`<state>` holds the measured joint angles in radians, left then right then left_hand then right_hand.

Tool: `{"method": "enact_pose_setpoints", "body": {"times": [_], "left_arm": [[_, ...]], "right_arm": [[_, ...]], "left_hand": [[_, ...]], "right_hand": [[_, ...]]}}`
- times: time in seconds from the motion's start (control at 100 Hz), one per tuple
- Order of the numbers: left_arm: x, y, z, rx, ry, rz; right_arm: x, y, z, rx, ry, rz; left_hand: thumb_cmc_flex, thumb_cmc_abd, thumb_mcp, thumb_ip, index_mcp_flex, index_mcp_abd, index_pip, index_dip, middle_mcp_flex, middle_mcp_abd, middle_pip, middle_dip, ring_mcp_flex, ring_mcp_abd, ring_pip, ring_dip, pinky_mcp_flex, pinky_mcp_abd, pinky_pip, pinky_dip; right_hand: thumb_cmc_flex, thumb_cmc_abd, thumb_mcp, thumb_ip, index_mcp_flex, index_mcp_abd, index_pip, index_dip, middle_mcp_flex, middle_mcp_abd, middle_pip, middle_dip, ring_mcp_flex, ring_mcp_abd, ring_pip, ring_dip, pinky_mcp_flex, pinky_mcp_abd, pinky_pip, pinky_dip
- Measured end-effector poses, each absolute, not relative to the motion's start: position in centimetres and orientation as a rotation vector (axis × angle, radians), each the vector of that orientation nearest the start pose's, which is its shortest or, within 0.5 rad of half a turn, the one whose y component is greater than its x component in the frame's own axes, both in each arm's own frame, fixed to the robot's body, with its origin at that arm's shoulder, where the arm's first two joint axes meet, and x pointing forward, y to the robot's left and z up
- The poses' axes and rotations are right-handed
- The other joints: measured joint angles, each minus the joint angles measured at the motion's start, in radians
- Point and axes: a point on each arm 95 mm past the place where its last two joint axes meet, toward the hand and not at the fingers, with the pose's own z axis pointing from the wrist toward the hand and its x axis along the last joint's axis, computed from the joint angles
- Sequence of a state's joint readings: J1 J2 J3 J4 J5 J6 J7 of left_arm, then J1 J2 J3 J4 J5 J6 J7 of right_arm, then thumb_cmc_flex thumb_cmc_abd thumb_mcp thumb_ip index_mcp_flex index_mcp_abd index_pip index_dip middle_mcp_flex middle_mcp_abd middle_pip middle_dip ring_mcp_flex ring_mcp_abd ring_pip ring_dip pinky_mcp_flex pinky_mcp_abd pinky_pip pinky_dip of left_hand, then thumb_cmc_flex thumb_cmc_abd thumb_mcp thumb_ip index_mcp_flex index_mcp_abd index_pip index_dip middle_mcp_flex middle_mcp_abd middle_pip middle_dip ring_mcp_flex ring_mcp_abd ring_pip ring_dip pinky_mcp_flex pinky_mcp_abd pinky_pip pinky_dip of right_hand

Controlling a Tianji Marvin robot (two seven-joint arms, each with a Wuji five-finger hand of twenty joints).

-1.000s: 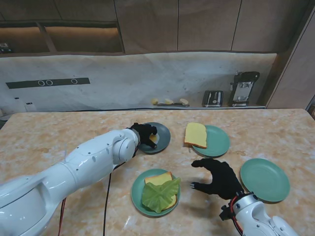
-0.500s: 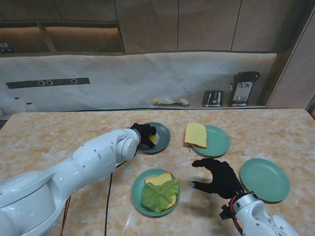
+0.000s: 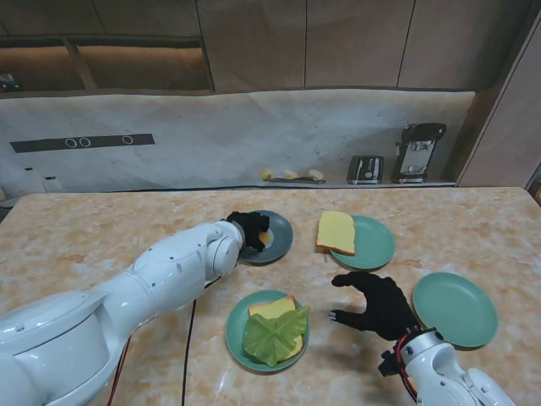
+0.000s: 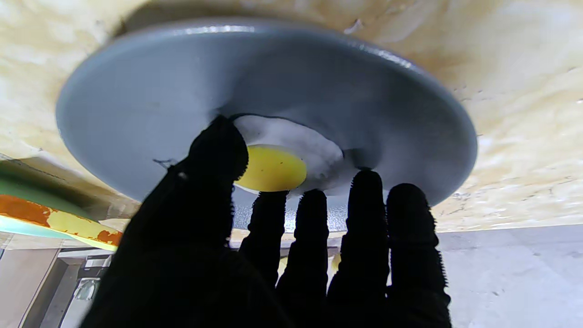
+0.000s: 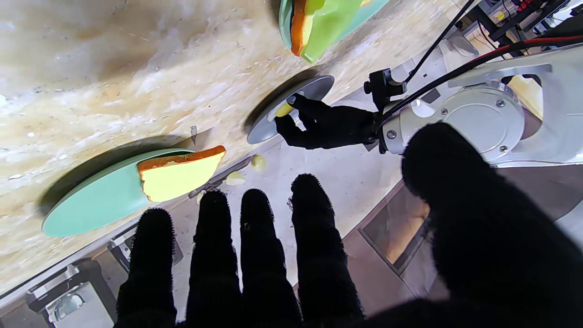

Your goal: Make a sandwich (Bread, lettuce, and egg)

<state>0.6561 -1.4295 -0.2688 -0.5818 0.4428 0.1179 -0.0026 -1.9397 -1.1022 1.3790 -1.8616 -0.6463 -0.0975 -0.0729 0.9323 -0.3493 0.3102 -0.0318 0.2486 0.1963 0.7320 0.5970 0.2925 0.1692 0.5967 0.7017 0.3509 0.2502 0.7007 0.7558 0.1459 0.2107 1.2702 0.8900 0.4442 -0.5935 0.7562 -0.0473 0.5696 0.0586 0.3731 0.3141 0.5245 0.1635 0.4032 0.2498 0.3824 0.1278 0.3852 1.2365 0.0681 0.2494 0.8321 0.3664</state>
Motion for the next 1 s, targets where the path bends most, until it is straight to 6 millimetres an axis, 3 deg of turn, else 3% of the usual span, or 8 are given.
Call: {"method": "enact_pose_setpoints", "body": {"times": [0.22, 0.46, 0.55, 0.59, 0.63, 0.73, 1.0], "left_arm": [[56.95, -11.78, -35.78, -1.325, 1.827, -1.15], [57.24, -11.93, -35.95, -1.337, 1.811, -1.149], [57.28, -12.04, -36.02, -1.339, 1.807, -1.149], [57.27, -12.09, -36.06, -1.339, 1.806, -1.15], [57.26, -12.15, -36.09, -1.34, 1.804, -1.151], [57.25, -12.28, -36.14, -1.345, 1.802, -1.153], [57.05, -12.41, -36.21, -1.347, 1.784, -1.164]], "right_arm": [[30.69, -0.97, -32.6, -2.126, -1.646, -2.361], [30.71, -0.97, -32.61, -2.128, -1.646, -2.357], [30.72, -0.99, -32.6, -2.128, -1.646, -2.358], [30.72, -1.0, -32.6, -2.129, -1.647, -2.357], [30.71, -1.01, -32.62, -2.131, -1.647, -2.356], [30.69, -1.03, -32.68, -2.139, -1.651, -2.348], [30.77, -0.99, -32.62, -2.136, -1.657, -2.344]], "left_hand": [[-0.019, -0.042, 0.137, -0.002, 0.0, -0.002, 0.038, 0.04, 0.021, 0.0, 0.017, 0.04, -0.001, 0.011, 0.027, 0.045, 0.018, -0.012, 0.032, 0.019], [-0.029, -0.063, 0.235, -0.005, 0.0, -0.013, 0.117, 0.114, 0.02, -0.001, 0.07, 0.113, 0.067, -0.001, 0.145, 0.114, 0.075, -0.023, 0.063, 0.037], [-0.027, -0.071, 0.277, -0.005, 0.0, -0.014, 0.143, 0.152, 0.033, -0.001, 0.099, 0.197, 0.103, -0.021, 0.18, 0.139, 0.105, -0.03, 0.084, 0.042], [-0.026, -0.074, 0.299, -0.022, 0.0, -0.017, 0.153, 0.169, 0.052, -0.003, 0.105, 0.255, 0.121, -0.025, 0.192, 0.152, 0.123, -0.036, 0.094, 0.042], [-0.009, -0.074, 0.309, -0.025, 0.0, -0.018, 0.169, 0.188, 0.083, -0.006, 0.106, 0.325, 0.137, -0.026, 0.206, 0.184, 0.145, -0.036, 0.106, 0.042], [0.022, -0.08, 0.324, -0.041, 0.0, -0.022, 0.206, 0.221, 0.141, -0.008, 0.114, 0.39, 0.182, -0.026, 0.221, 0.24, 0.179, -0.036, 0.131, 0.042], [0.127, -0.092, 0.32, -0.051, 0.022, -0.056, 0.315, 0.258, 0.244, -0.017, 0.094, 0.462, 0.249, -0.03, 0.258, 0.276, 0.234, -0.036, 0.166, 0.042]], "right_hand": [[0.0, 0.001, 0.0, 0.0, 0.0, 0.0, 0.0, 0.0, 0.0, 0.0, 0.008, 0.0, 0.0, 0.0, 0.001, 0.0, 0.0, 0.0, 0.0, 0.0], [0.0, 0.016, -0.001, 0.0, 0.009, 0.001, 0.001, 0.0, 0.0, 0.0, 0.009, 0.0, 0.0, 0.0, 0.001, 0.0, 0.0, 0.001, -0.001, 0.0], [0.0, 0.016, -0.001, 0.0, 0.01, 0.001, 0.001, 0.0, 0.0, 0.0, 0.009, 0.0, 0.0, 0.0, 0.001, 0.0, 0.0, 0.001, -0.001, 0.0], [0.0, 0.016, -0.001, 0.0, 0.01, 0.001, 0.001, 0.0, 0.0, 0.0, 0.009, 0.0, 0.0, 0.0, 0.001, 0.0, 0.0, 0.001, -0.001, 0.0], [0.0, 0.016, -0.001, 0.0, 0.01, 0.001, 0.001, 0.0, 0.0, 0.0, 0.009, 0.0, 0.0, 0.0, 0.001, 0.0, 0.0, 0.002, -0.001, 0.0], [0.0, 0.016, -0.001, 0.0, 0.01, 0.001, 0.001, 0.0, 0.0, 0.0, 0.009, 0.0, 0.0, 0.0, 0.001, 0.0, 0.0, 0.008, -0.001, 0.0], [0.0, 0.016, -0.001, 0.0, 0.01, 0.01, 0.001, 0.0, 0.001, 0.0, 0.009, 0.0, 0.008, 0.0, 0.002, 0.001, 0.0, 0.009, -0.001, 0.0]]}}
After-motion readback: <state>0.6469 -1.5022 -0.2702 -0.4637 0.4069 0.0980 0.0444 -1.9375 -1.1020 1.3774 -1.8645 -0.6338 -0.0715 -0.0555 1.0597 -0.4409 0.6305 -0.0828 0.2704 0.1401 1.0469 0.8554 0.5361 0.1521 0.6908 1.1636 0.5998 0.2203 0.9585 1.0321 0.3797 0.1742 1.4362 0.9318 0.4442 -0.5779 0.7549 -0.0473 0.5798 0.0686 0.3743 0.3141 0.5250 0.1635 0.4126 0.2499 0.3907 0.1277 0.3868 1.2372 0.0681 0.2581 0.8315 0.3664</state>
